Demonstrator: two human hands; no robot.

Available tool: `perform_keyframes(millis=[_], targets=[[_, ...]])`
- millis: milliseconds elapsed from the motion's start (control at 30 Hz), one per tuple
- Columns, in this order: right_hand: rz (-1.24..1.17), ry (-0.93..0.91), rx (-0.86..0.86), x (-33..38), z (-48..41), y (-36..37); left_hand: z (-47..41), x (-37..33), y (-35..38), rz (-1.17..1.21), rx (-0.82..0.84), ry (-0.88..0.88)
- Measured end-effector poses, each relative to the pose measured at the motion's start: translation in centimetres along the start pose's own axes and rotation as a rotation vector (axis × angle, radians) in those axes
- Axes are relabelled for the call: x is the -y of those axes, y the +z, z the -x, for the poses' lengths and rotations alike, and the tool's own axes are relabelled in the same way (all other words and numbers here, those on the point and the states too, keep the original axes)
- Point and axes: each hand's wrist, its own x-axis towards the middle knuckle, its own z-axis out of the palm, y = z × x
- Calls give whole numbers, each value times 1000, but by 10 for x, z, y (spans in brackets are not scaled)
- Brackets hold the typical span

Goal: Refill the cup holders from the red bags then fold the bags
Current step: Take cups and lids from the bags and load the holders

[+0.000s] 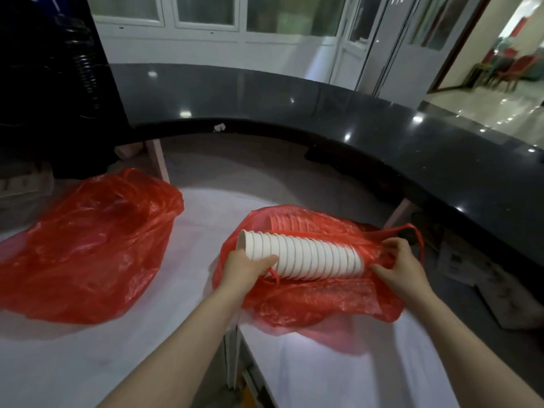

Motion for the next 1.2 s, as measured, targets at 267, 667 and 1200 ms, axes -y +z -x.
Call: perform_keyframes(millis=[267, 667, 1200], targets=[[-28, 293, 91, -16, -18, -5, -6, 1, 6, 26, -34, 10], [143, 37, 33, -12, -18, -9, -8, -10, -62, 185, -169, 34], [67, -216, -149, 54, 15, -4, 6, 15, -143, 599, -164, -105]])
